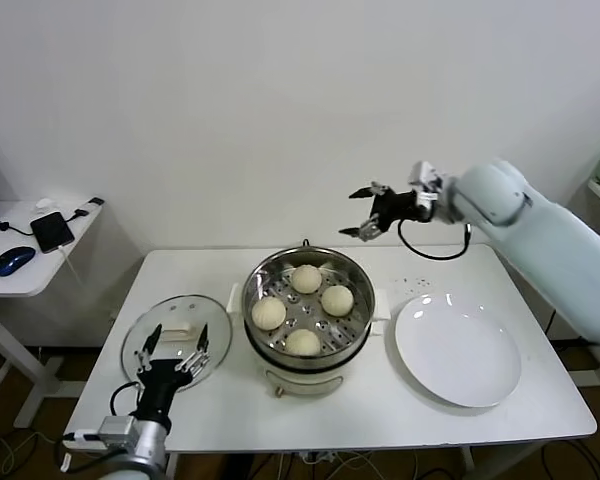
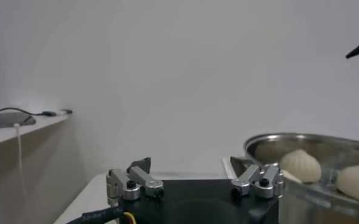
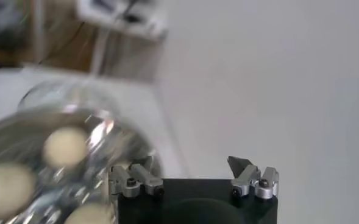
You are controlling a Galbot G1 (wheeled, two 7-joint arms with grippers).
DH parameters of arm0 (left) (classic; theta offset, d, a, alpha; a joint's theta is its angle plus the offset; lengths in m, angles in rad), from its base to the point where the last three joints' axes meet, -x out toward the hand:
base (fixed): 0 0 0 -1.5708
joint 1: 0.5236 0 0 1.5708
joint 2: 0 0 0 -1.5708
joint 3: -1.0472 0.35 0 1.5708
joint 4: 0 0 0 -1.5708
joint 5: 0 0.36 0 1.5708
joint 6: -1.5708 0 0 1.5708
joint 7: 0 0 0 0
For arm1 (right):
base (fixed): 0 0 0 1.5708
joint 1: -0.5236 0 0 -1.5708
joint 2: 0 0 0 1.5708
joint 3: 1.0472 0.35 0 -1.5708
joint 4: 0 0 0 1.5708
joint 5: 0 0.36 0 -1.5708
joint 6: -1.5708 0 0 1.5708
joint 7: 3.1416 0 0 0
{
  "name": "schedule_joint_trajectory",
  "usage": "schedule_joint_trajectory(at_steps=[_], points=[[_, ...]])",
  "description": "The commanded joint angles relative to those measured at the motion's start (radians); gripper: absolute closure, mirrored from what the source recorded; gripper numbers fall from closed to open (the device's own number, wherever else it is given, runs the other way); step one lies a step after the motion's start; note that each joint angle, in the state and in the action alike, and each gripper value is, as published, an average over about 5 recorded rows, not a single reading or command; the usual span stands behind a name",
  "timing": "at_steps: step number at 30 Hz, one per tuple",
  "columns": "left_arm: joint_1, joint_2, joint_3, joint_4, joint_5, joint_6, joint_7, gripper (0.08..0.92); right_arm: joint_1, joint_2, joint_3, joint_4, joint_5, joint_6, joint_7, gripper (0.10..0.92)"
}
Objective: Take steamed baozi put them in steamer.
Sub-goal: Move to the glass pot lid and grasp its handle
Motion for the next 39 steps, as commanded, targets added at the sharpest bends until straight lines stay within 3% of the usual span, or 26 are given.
schedule_joint_trajectory(at_steps=[1,5,9,15,22,25,28,33,39], points=[[-0.024,0.010,0.001,0.064,-0.006,-0.092,-0.012,0.177,-0.784,0.200,0.874,0.150,0.093,0.282,0.396,0.203],[-0.059,0.026,-0.021,0.092,0.040,-0.088,-0.019,0.177,-0.995,0.426,0.986,0.182,0.089,0.399,0.491,0.203],[-0.088,0.038,-0.035,0.111,0.110,-0.093,-0.020,0.177,-1.139,0.527,0.969,0.170,0.094,0.498,0.551,0.202],[-0.102,0.037,-0.038,0.118,0.162,-0.104,-0.019,0.177,-1.281,0.535,0.896,0.176,0.091,0.564,0.647,0.203],[-0.103,0.031,-0.041,0.128,0.249,-0.120,-0.038,0.177,-1.350,0.508,0.863,0.232,0.077,0.536,0.712,0.203],[-0.110,0.030,-0.056,0.138,0.386,-0.133,-0.055,0.177,-1.366,0.504,0.860,0.272,0.074,0.502,0.720,0.203],[-0.121,0.039,-0.080,0.168,0.710,-0.156,-0.091,0.177,-1.381,0.504,0.860,0.311,0.055,0.463,0.730,0.203],[-0.136,0.120,-0.062,0.252,1.228,-0.162,-0.213,0.177,-1.381,0.492,0.861,0.325,0.046,0.447,0.731,0.203],[-0.187,0.259,-0.008,0.336,1.384,-0.174,-0.166,0.177,-1.381,0.477,0.863,0.331,0.048,0.441,0.725,0.203]])
